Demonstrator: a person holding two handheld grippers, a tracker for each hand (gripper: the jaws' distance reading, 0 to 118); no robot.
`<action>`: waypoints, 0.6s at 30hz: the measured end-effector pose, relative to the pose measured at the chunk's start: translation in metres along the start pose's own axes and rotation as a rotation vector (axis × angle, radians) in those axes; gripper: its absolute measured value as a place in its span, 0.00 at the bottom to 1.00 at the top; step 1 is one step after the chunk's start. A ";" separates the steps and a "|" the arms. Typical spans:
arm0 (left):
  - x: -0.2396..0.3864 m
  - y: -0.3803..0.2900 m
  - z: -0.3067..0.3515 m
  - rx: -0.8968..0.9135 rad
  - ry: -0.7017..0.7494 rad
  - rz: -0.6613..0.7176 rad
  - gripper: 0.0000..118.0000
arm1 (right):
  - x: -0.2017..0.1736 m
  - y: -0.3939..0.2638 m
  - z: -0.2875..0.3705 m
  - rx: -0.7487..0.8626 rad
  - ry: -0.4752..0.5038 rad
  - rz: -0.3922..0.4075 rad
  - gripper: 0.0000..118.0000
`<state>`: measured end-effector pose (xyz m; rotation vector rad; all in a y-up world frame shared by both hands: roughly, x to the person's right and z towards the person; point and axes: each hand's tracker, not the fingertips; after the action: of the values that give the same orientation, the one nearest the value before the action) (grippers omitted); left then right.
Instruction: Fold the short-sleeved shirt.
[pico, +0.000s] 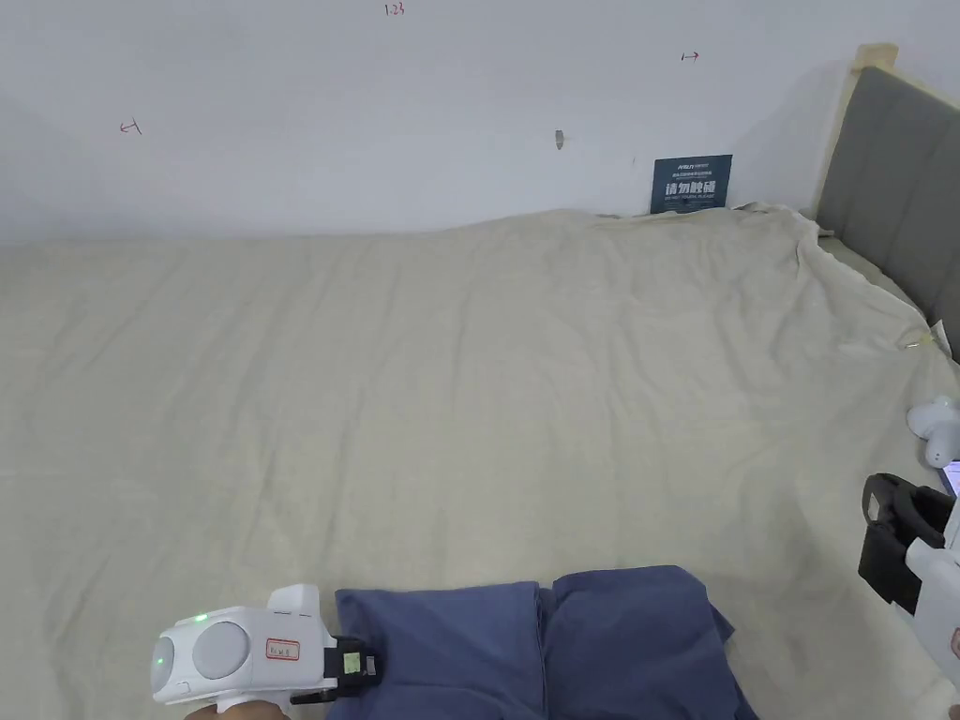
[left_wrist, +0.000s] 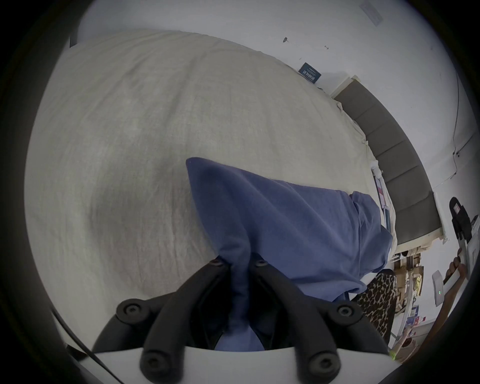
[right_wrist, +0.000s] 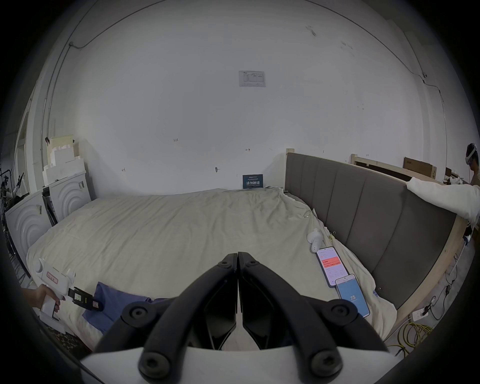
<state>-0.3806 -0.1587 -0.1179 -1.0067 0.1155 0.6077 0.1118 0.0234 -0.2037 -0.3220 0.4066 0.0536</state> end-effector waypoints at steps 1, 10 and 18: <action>0.004 -0.001 0.003 -0.001 0.017 -0.023 0.06 | 0.000 0.000 0.000 0.000 -0.003 0.000 0.00; -0.012 0.014 0.068 0.111 0.029 -0.018 0.04 | -0.006 0.007 -0.001 0.007 0.000 -0.008 0.00; -0.073 0.014 0.140 0.142 0.215 0.058 0.04 | -0.022 0.014 -0.005 0.027 0.040 -0.001 0.00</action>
<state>-0.4737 -0.0695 -0.0265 -0.9312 0.3737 0.5349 0.0879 0.0350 -0.2030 -0.2967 0.4460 0.0405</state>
